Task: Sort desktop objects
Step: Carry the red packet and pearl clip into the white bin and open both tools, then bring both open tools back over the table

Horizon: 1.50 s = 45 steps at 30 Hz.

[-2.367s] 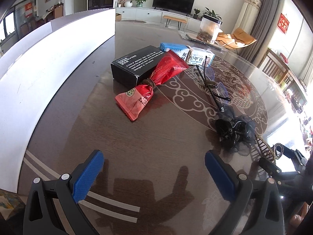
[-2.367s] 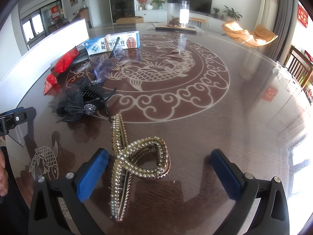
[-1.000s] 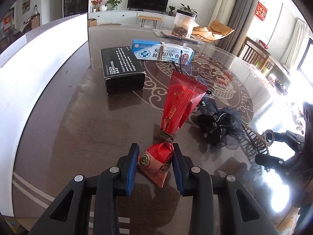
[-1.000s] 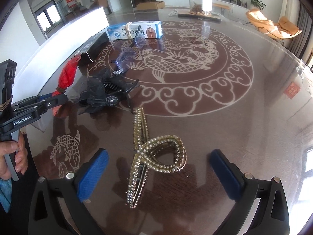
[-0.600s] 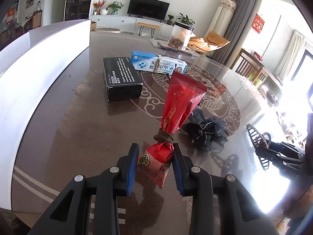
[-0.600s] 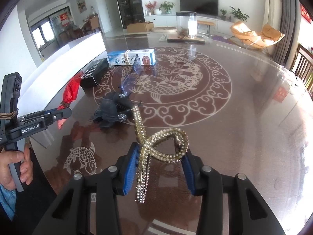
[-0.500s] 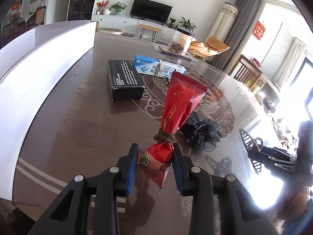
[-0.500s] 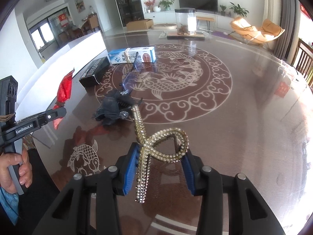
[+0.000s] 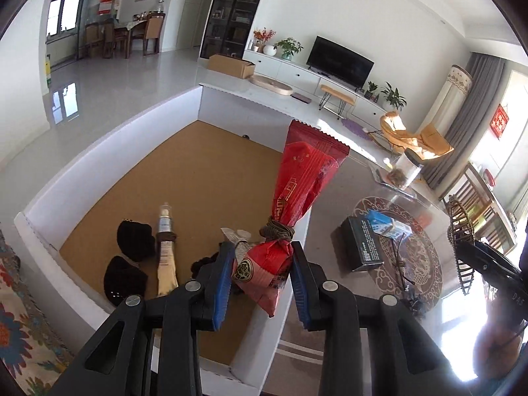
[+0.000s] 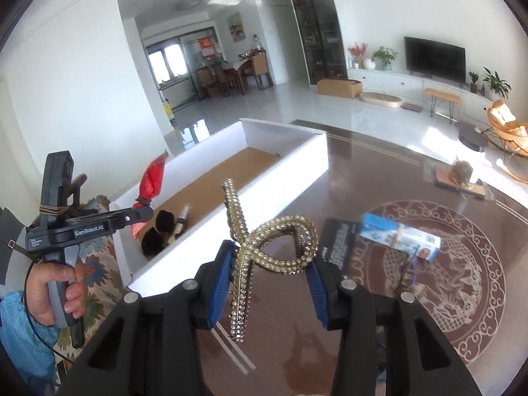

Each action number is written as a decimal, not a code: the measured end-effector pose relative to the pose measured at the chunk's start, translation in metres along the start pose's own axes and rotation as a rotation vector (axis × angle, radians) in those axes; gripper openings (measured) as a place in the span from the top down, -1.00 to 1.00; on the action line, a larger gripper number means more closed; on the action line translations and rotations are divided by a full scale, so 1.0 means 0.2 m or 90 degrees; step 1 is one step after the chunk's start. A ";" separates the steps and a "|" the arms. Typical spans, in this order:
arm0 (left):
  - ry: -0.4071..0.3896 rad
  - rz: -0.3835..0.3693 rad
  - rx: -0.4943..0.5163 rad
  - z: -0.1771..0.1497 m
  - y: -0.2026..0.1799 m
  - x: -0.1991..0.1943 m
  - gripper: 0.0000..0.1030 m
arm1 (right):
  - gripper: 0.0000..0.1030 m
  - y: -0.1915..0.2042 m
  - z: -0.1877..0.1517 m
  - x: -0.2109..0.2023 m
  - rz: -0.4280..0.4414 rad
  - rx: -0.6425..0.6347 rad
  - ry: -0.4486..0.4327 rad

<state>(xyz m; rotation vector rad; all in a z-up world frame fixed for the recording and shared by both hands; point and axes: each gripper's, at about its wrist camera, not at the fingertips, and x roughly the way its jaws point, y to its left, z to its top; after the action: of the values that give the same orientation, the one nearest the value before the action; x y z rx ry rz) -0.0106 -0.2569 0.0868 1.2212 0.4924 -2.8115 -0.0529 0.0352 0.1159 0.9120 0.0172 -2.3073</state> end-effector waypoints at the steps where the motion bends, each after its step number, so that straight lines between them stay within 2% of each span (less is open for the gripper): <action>1: 0.006 0.013 -0.016 0.03 0.08 0.02 0.36 | 0.15 0.08 0.07 0.07 0.019 -0.013 -0.002; 3: 0.020 0.048 -0.033 0.05 0.19 0.06 0.36 | 0.15 0.23 0.20 0.24 0.051 -0.033 0.002; 6: 0.051 0.086 -0.047 0.06 0.33 0.16 0.36 | 0.15 0.40 0.31 0.54 0.092 -0.039 0.041; 9: 0.087 0.109 -0.062 0.04 0.42 0.25 0.32 | 0.15 0.51 0.33 0.83 0.092 -0.046 0.087; 11: 0.115 0.128 -0.075 0.03 0.46 0.31 0.12 | 0.13 0.54 0.31 1.00 0.103 -0.029 0.124; 12: 0.108 0.146 -0.058 0.02 0.45 0.32 0.07 | 0.06 0.54 0.30 1.08 0.115 -0.008 0.146; 13: 0.107 0.161 -0.043 0.02 0.44 0.32 -0.25 | -0.26 0.53 0.28 1.14 0.120 0.016 0.167; 14: 0.107 0.168 -0.035 0.01 0.44 0.32 -0.54 | -0.45 0.51 0.27 1.19 0.122 0.036 0.177; 15: 0.102 0.167 -0.030 0.00 0.43 0.31 -0.60 | -0.45 0.50 0.26 1.20 0.123 0.050 0.174; 18: 0.071 0.171 -0.016 -0.04 0.39 0.24 -0.60 | -0.46 0.45 0.23 1.11 0.131 0.067 0.143; 23: 0.012 0.153 -0.001 -0.09 0.21 0.10 -0.60 | -0.77 0.28 0.13 0.79 0.094 0.050 0.062; 25: -0.009 0.129 0.022 -0.11 0.07 0.05 -0.60 | -0.84 0.15 0.06 0.63 0.062 0.046 0.030; 28: -0.025 0.074 0.068 -0.19 -0.19 -0.02 -0.62 | -0.90 -0.09 -0.13 0.38 -0.019 0.055 -0.008; 30: -0.025 0.027 0.096 -0.25 -0.37 -0.02 -0.82 | -0.93 -0.28 -0.29 0.20 -0.088 0.074 -0.024; 31: -0.022 0.003 0.107 -0.29 -0.45 -0.01 -1.00 | -0.94 -0.38 -0.37 0.11 -0.124 0.089 -0.027; 33: 0.000 -0.042 0.124 -0.37 -0.60 0.05 -1.00 | -0.96 -0.57 -0.55 -0.05 -0.187 0.128 -0.026; 35: 0.047 -0.065 0.140 -0.45 -0.74 0.18 -1.00 | -0.99 -0.74 -0.70 -0.16 -0.235 0.168 -0.002; 40: 0.137 -0.059 0.171 -0.60 -0.99 0.51 -1.00 | -0.99 -0.94 -1.02 -0.25 -0.270 0.234 0.068; 45: 0.153 0.000 0.209 -0.65 -1.09 0.69 -1.00 | -0.99 -0.87 -1.07 -0.20 -0.278 0.202 0.090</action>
<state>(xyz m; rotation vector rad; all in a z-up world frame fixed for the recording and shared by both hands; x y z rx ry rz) -0.0486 0.0023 -0.0351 1.6258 0.0314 -2.8380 -0.0020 0.2467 -0.0583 1.3426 -0.1024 -2.6894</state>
